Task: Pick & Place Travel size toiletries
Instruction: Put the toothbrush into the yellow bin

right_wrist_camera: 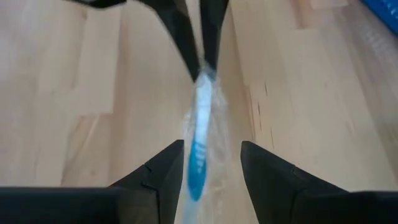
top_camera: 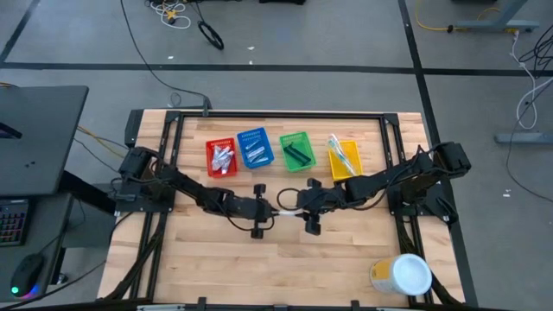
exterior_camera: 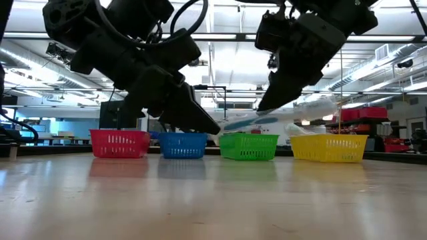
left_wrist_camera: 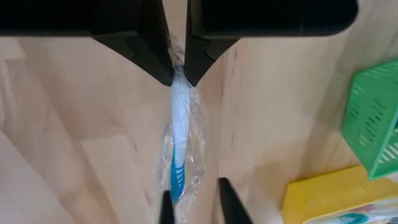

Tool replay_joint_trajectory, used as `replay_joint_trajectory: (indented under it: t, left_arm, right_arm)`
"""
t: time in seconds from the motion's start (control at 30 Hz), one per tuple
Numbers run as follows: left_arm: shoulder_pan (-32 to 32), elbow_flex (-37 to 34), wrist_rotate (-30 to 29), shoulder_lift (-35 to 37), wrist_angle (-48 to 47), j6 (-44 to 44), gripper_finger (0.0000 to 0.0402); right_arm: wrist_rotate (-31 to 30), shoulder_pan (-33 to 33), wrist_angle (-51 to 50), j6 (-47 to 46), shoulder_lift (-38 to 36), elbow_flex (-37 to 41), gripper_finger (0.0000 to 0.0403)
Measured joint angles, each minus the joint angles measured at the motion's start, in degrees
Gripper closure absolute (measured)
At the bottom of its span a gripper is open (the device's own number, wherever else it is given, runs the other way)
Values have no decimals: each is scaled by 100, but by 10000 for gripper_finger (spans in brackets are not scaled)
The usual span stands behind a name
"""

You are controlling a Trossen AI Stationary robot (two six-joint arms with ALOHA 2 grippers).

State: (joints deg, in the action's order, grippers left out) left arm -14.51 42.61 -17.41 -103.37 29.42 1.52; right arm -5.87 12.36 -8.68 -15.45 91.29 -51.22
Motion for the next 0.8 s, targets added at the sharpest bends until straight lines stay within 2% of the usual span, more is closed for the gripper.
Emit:
replay_joint_trajectory:
  t: [0.23,0.4,0.53,0.8]
  left_arm:
    - [104,0,-23,3,184,83,370]
    - [112,3,-417,7,467,425,372]
    - [114,5,-413,13,676,615,371]
    - [112,7,-341,15,743,688,368]
  right_arm:
    - [0,0,-302,24,0,0,233]
    - [-11,0,-310,-13,0,1,233]
    - [-6,2,-313,-15,0,0,235]
    - [-6,2,-341,-80,0,0,293]
